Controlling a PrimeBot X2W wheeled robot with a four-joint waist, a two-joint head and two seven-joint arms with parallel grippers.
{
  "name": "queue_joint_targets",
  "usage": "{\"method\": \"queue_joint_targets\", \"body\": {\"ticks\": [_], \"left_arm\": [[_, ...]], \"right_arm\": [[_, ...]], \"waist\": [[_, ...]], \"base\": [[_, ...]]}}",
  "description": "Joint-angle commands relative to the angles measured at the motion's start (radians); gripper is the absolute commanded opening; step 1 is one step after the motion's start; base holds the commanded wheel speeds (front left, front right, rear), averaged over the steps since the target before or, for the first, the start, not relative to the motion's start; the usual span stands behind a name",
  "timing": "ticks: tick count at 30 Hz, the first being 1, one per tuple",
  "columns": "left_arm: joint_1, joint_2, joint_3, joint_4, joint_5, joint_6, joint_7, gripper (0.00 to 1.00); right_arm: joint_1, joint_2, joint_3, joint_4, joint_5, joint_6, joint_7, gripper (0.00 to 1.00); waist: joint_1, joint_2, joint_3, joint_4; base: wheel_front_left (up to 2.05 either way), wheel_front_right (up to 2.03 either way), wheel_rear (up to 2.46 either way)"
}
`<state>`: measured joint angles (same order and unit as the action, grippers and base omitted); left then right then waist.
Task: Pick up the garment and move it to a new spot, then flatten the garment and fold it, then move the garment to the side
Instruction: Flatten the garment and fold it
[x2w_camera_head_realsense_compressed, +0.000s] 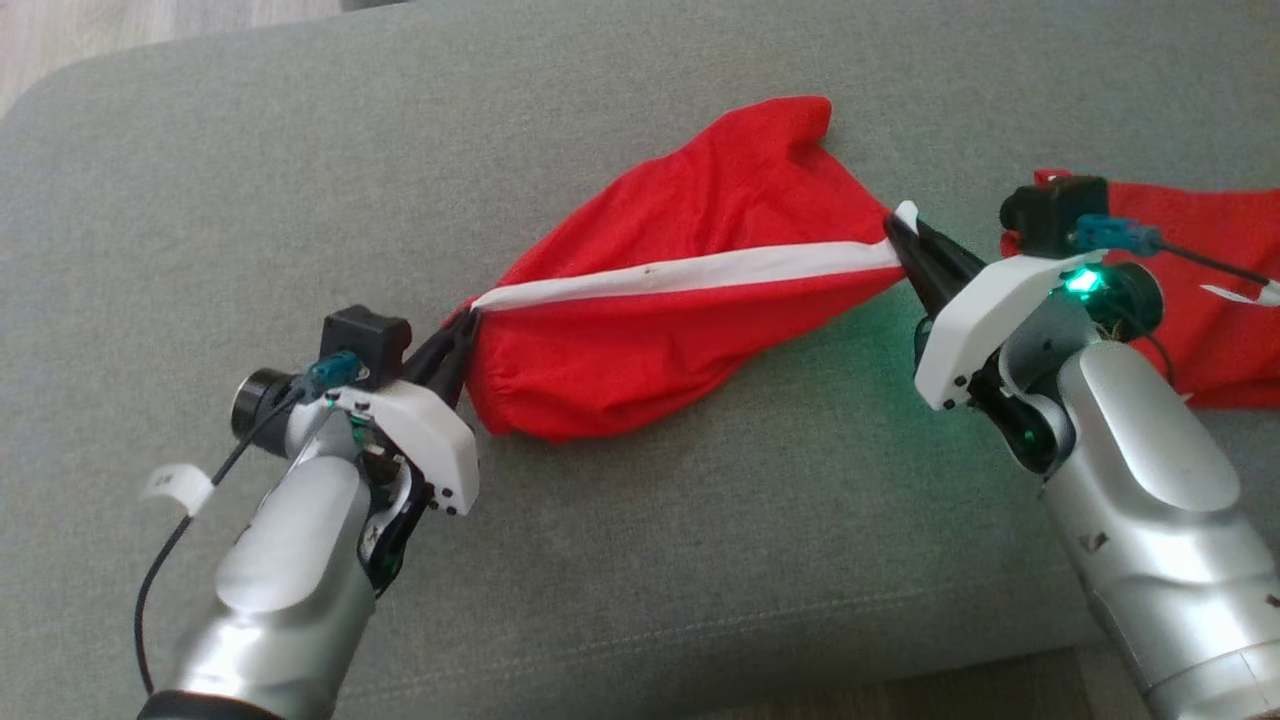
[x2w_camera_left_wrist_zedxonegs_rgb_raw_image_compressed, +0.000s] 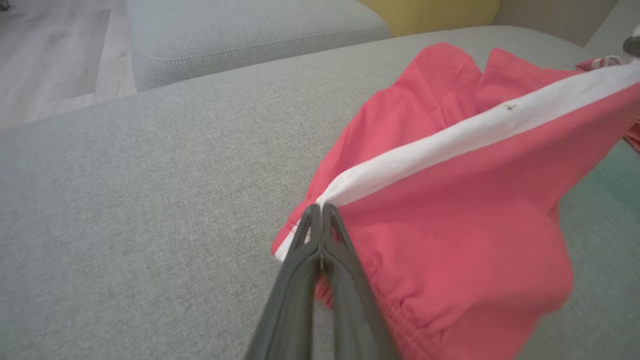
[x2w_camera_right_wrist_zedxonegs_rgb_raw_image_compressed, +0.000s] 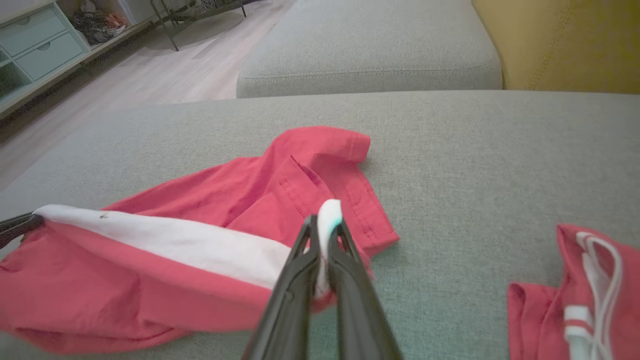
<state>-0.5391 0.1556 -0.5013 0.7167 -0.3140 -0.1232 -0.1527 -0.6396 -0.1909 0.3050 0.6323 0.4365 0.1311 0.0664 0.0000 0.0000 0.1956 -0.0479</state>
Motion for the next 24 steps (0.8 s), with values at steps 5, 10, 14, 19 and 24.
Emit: {"method": "queue_joint_targets", "body": {"ticks": [5, 10, 14, 19, 24], "left_arm": [[-0.020, 0.031, 0.046, -0.069, -0.014, 0.019, -0.059, 0.00], [0.012, 0.039, 0.074, -0.174, -0.010, 0.063, -0.096, 0.00], [0.050, 0.049, 0.111, -0.295, -0.001, 0.109, -0.107, 0.00], [0.089, 0.059, 0.151, -0.429, 0.014, 0.150, -0.108, 0.00], [0.156, 0.071, 0.186, -0.584, 0.035, 0.188, -0.109, 0.00]], "right_arm": [[0.022, 0.012, -0.014, -0.074, -0.034, 0.000, -0.012, 0.00], [0.018, -0.004, -0.024, -0.128, -0.084, 0.000, -0.058, 0.00], [0.002, -0.016, -0.046, -0.181, -0.133, 0.000, -0.094, 0.00], [-0.018, -0.027, -0.066, -0.245, -0.189, 0.000, -0.094, 0.00], [-0.007, -0.025, -0.101, -0.369, -0.245, 0.000, -0.031, 0.00]], "waist": [[0.0000, 0.0000, -0.041, 0.003], [0.0000, 0.0000, -0.102, -0.002], [0.0000, 0.0000, -0.162, -0.010], [0.0000, 0.0000, -0.210, -0.019], [0.0000, 0.0000, -0.254, -0.028]], "base": [[0.00, 0.00, 0.00], [0.00, 0.00, 0.00], [0.00, 0.00, 0.00], [0.00, 0.00, 0.00], [0.00, 0.00, 0.00]]}}
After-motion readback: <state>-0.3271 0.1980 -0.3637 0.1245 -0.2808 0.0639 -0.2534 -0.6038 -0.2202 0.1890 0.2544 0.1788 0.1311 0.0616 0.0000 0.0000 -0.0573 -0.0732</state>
